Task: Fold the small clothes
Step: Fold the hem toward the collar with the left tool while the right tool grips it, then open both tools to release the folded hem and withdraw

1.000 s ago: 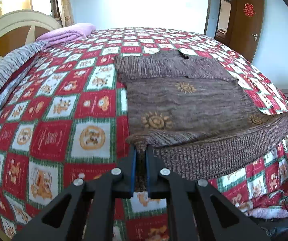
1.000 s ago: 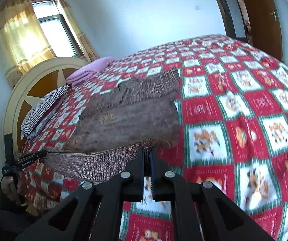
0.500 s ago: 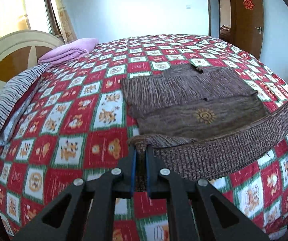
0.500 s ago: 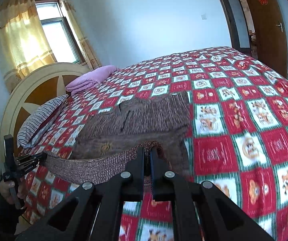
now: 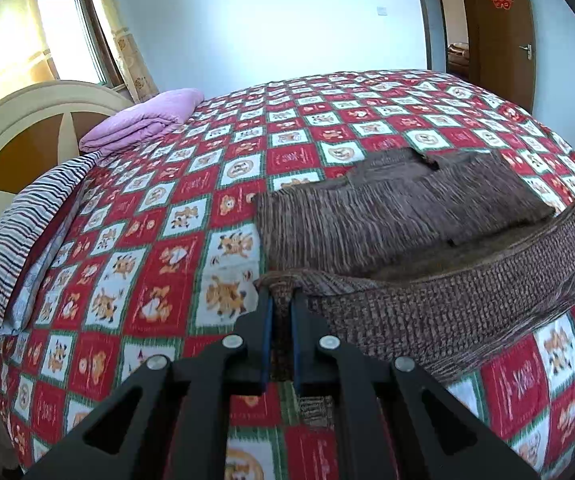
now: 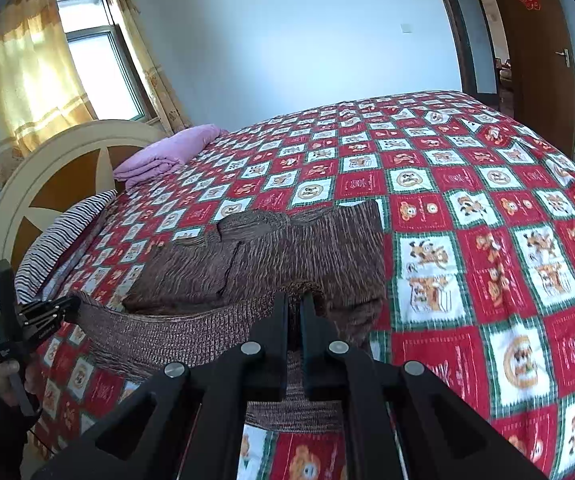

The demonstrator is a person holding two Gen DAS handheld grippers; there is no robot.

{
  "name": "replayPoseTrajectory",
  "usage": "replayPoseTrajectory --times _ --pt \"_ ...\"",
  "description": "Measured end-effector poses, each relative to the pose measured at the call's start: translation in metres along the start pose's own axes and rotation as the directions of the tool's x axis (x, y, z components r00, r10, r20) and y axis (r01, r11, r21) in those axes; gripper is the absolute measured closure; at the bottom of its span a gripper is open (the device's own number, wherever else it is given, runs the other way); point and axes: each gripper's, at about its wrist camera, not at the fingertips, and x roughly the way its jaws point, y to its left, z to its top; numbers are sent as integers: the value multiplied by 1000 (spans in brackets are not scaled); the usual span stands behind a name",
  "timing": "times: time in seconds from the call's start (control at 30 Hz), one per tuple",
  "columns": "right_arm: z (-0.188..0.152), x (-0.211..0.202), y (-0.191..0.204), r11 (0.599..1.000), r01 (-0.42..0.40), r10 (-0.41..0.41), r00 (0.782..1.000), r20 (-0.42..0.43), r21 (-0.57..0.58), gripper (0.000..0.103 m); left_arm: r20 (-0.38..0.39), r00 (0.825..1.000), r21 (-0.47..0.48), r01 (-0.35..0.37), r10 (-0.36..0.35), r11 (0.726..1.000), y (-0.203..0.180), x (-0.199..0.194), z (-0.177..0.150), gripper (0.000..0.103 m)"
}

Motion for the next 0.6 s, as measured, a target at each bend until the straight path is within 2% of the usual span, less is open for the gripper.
replayPoseTrajectory --times 0.27,0.6 --pt "35 29 -2 999 26 -26 1000 4 -20 99 -1 1000 -21 22 -22 1000 9 26 32 95" --pt "81 79 -6 996 72 -73 997 -11 -49 99 -16 1000 9 7 -7 1000 4 78 72 94"
